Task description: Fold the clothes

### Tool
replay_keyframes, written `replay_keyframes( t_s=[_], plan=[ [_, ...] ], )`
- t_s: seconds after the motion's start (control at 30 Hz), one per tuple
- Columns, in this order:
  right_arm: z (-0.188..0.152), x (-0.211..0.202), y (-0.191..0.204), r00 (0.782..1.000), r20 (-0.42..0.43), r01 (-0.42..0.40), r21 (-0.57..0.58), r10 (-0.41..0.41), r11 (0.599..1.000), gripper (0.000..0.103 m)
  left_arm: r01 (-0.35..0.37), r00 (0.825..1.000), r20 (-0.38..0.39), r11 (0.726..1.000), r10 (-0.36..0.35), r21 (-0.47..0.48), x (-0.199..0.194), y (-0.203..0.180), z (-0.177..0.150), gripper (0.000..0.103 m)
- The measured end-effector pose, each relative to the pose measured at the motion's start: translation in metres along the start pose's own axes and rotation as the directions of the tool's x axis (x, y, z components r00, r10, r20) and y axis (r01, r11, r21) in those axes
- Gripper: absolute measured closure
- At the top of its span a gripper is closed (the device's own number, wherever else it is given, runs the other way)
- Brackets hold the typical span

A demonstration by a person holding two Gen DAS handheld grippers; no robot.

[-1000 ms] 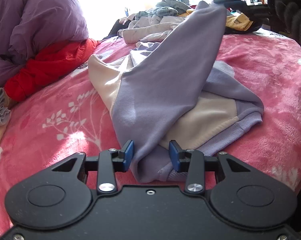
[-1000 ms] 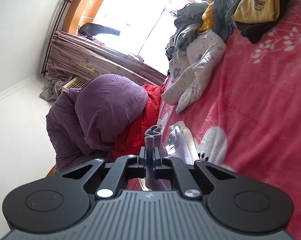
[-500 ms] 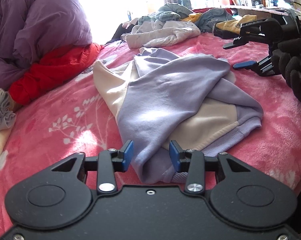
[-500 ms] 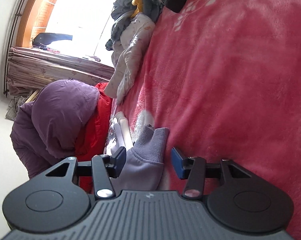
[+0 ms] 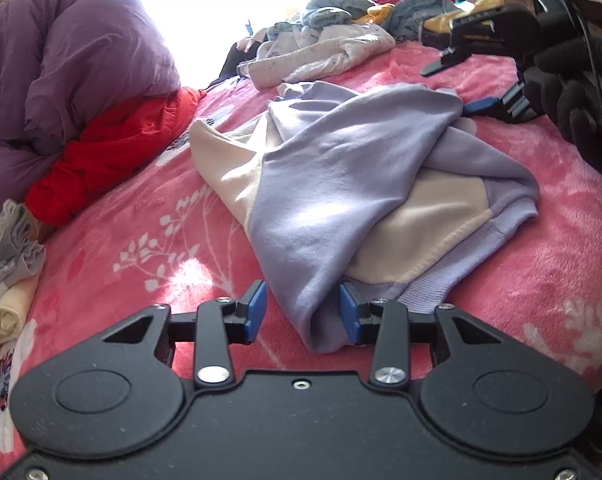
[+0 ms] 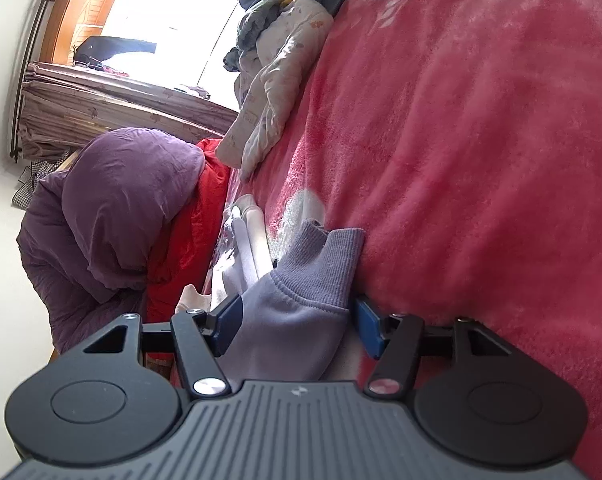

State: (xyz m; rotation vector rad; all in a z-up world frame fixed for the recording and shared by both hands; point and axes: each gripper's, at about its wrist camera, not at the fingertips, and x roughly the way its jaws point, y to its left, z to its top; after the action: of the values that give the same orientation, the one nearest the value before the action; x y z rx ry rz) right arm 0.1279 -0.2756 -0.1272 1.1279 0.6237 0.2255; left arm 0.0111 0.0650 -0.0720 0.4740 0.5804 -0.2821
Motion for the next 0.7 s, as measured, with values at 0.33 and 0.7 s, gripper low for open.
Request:
replay_keyframes(
  t_s=[0.33,0.7],
  plan=[
    [0.001,0.004,-0.009,0.998,0.028,-0.049,0.033,0.048,0.998,0.05,-0.045,0.999,0.005,0.998,0.045,0.046,0.009,-0.01,0.001,0.065],
    [-0.007,0.008,0.01,0.997,0.033,-0.073,-0.035,0.074,0.997,0.093,-0.08,0.997,0.021,0.995,0.079,0.065,0.011,-0.013,0.004,0.072]
  ],
)
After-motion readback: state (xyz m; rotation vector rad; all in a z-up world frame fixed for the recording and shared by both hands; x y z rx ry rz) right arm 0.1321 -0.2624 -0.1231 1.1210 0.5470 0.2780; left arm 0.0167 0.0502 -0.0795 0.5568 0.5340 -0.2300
